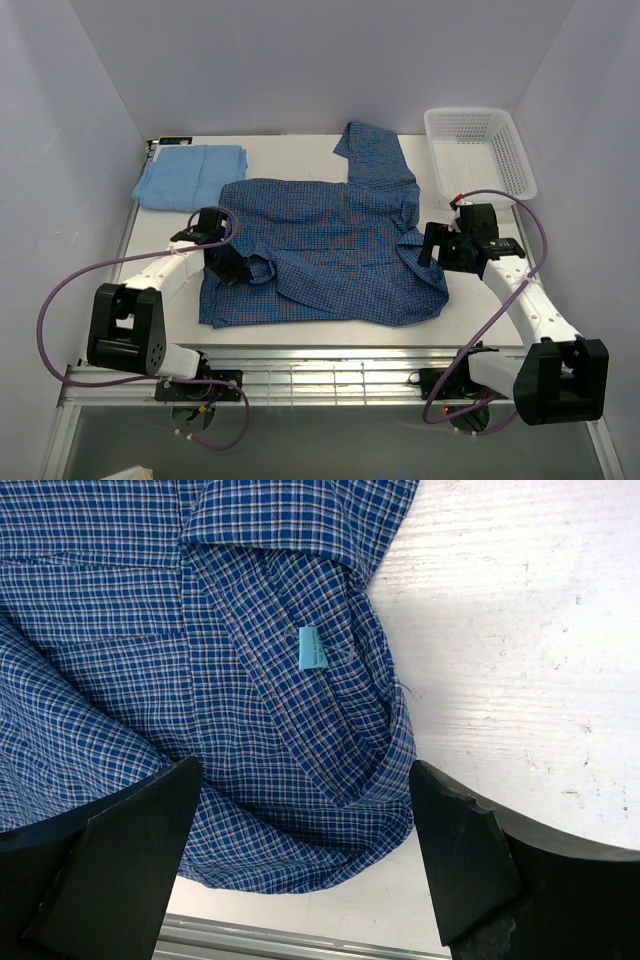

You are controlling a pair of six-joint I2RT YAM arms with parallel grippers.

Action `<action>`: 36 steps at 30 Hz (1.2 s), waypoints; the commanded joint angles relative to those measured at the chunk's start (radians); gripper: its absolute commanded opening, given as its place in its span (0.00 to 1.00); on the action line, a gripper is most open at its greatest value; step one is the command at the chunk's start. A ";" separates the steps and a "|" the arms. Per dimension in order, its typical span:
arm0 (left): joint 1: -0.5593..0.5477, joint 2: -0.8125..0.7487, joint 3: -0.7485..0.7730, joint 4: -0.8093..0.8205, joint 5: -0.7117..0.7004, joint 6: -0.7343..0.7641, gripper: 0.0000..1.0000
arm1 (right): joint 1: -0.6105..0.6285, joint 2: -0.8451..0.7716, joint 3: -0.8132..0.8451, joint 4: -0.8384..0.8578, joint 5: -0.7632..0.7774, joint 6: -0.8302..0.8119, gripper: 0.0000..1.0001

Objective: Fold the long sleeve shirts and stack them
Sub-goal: Fold the shirt

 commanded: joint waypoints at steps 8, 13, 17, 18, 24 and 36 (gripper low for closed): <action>0.007 -0.070 0.266 -0.493 -0.245 0.063 0.00 | 0.003 -0.016 0.024 -0.001 0.024 -0.016 0.90; 0.021 -0.017 0.337 -0.715 -0.364 0.103 0.00 | 0.003 -0.008 0.017 0.004 0.018 -0.016 0.90; 0.035 0.003 0.357 -0.774 -0.414 0.145 0.00 | 0.005 0.001 0.016 0.007 0.018 -0.016 0.90; 0.036 0.008 0.346 -0.772 -0.415 0.154 0.00 | 0.005 0.003 0.016 0.007 0.018 -0.016 0.90; 0.041 0.082 0.299 -0.731 -0.411 0.181 0.00 | 0.005 0.012 0.020 0.005 0.020 -0.016 0.90; 0.041 0.057 0.200 -0.667 -0.358 0.209 0.65 | 0.052 0.023 0.025 -0.132 0.122 0.065 0.90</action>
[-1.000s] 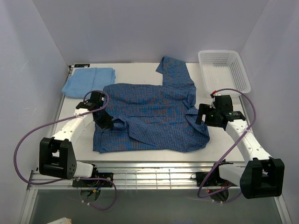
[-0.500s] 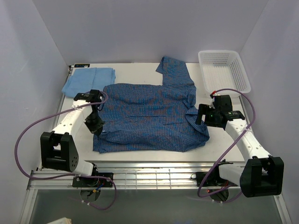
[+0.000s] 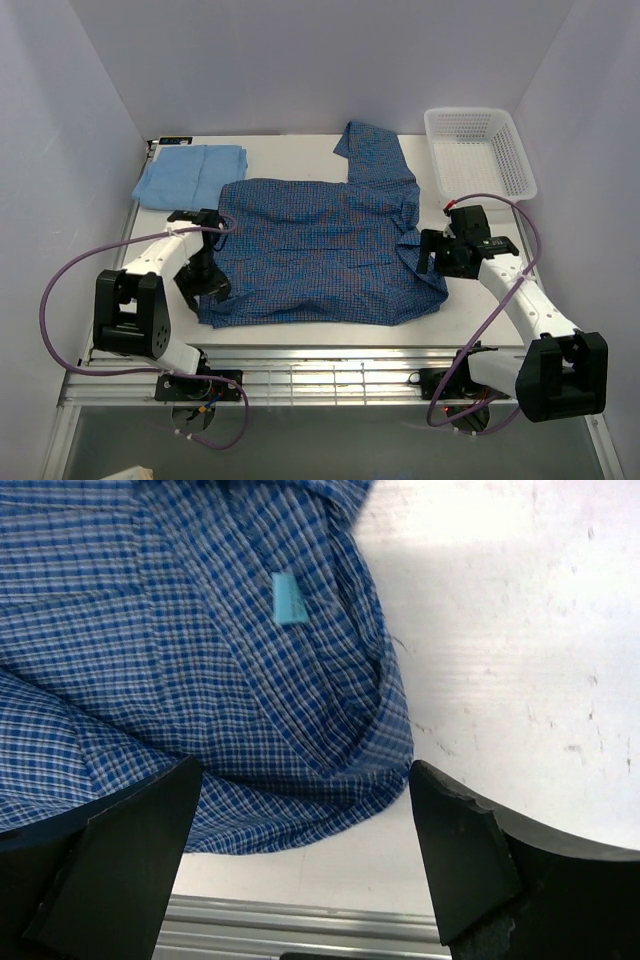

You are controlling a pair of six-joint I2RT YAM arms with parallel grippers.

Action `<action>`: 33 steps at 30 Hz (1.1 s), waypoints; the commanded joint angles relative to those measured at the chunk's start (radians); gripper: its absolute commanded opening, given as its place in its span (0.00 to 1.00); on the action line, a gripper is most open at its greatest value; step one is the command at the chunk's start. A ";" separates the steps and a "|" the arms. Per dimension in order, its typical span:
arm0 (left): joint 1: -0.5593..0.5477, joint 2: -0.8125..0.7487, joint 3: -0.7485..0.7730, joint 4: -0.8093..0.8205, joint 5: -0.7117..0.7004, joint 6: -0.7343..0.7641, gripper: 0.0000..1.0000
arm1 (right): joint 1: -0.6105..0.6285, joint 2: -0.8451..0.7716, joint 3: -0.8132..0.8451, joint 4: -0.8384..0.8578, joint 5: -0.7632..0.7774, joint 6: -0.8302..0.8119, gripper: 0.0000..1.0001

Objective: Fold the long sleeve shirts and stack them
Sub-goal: Fold the shirt

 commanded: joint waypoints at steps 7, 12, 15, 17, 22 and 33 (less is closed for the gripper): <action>0.007 -0.016 0.156 0.013 -0.067 0.015 0.98 | 0.003 0.003 0.025 -0.264 0.162 0.115 0.90; 0.007 -0.027 0.228 0.187 0.114 0.069 0.98 | -0.003 -0.020 -0.022 -0.286 0.139 0.178 0.92; 0.006 -0.039 0.207 0.295 0.267 0.109 0.98 | -0.006 0.006 -0.032 -0.266 0.111 0.181 0.89; 0.006 -0.028 0.173 0.327 0.295 0.109 0.98 | -0.008 0.014 -0.042 -0.235 0.080 0.185 0.71; 0.007 -0.014 0.047 0.476 0.462 0.088 0.98 | -0.008 0.054 -0.065 -0.174 0.044 0.187 0.56; 0.006 0.024 -0.131 0.542 0.354 0.022 0.98 | -0.020 0.154 -0.029 -0.134 0.142 0.178 0.08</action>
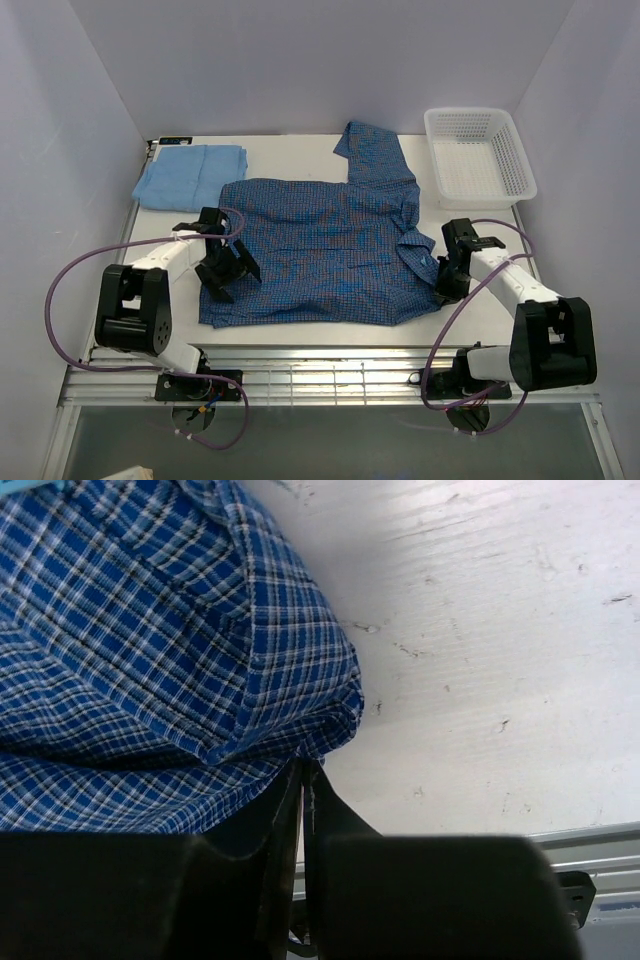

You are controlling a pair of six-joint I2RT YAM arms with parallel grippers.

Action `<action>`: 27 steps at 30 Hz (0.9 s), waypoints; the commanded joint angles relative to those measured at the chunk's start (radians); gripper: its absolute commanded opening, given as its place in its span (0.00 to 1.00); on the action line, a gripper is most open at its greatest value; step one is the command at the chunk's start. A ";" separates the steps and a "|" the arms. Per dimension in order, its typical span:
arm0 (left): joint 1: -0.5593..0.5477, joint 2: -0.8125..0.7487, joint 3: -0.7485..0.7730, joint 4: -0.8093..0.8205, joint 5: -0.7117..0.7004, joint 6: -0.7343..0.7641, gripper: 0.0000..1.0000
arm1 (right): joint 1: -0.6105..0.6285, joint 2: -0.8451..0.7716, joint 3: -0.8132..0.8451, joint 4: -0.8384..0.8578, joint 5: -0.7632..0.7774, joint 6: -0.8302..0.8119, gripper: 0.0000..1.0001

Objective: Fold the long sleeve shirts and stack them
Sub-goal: Fold the shirt

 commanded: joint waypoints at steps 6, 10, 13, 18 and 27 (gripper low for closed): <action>0.005 0.048 -0.023 0.035 -0.118 -0.024 0.98 | -0.035 -0.014 0.061 0.028 0.049 -0.022 0.08; 0.005 0.073 -0.032 0.035 -0.148 -0.030 0.98 | -0.040 -0.054 0.112 0.029 0.069 -0.038 0.08; 0.005 0.079 -0.032 0.023 -0.181 -0.033 0.98 | -0.055 -0.048 0.138 0.023 0.086 -0.053 0.08; 0.005 0.091 -0.035 -0.014 -0.260 -0.041 0.98 | -0.077 0.007 0.110 0.025 0.098 -0.065 0.08; 0.005 0.082 -0.023 -0.035 -0.262 -0.041 0.98 | -0.074 0.075 0.145 0.063 0.056 -0.070 0.28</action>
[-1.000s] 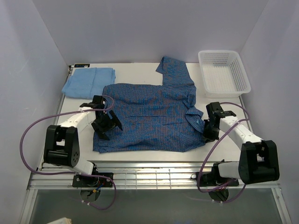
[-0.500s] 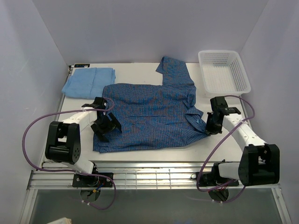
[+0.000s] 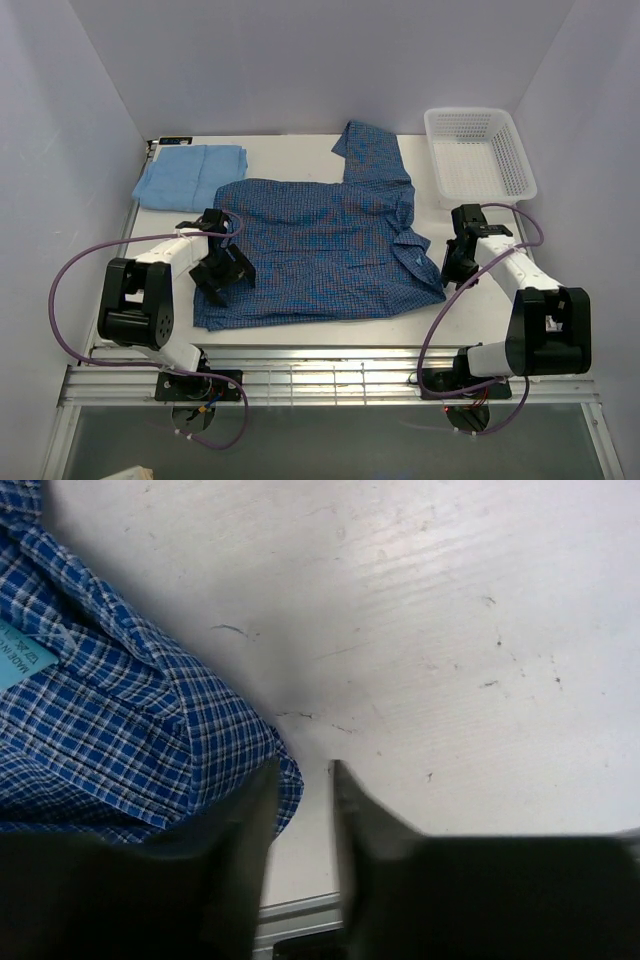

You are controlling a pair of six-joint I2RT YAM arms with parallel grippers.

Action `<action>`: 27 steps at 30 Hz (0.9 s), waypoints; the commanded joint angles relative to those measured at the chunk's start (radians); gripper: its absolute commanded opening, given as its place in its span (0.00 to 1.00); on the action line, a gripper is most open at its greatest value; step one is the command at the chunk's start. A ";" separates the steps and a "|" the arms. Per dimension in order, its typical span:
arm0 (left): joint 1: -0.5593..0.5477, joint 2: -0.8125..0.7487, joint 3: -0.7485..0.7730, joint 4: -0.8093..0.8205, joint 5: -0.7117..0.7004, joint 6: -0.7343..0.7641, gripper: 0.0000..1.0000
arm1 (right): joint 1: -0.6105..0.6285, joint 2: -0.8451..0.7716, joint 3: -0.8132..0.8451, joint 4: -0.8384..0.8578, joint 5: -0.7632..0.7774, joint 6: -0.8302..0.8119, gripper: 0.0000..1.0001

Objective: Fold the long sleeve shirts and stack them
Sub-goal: Fold the shirt

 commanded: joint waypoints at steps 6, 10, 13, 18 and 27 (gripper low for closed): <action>0.007 -0.065 -0.020 0.087 0.016 0.076 0.98 | 0.101 -0.112 0.122 0.125 -0.274 -0.126 0.76; 0.006 -0.090 -0.007 0.099 0.039 0.079 0.98 | 0.241 -0.068 0.180 0.179 -0.328 -0.162 0.94; 0.006 -0.085 0.005 0.104 0.036 0.084 0.98 | 0.338 0.024 0.260 0.214 -0.336 -0.187 0.90; 0.006 -0.071 0.013 0.105 0.030 0.081 0.98 | 0.398 0.227 0.366 0.274 -0.352 -0.164 0.90; 0.006 -0.085 -0.026 0.102 0.012 0.072 0.98 | 0.409 0.476 0.477 0.211 -0.161 -0.147 0.90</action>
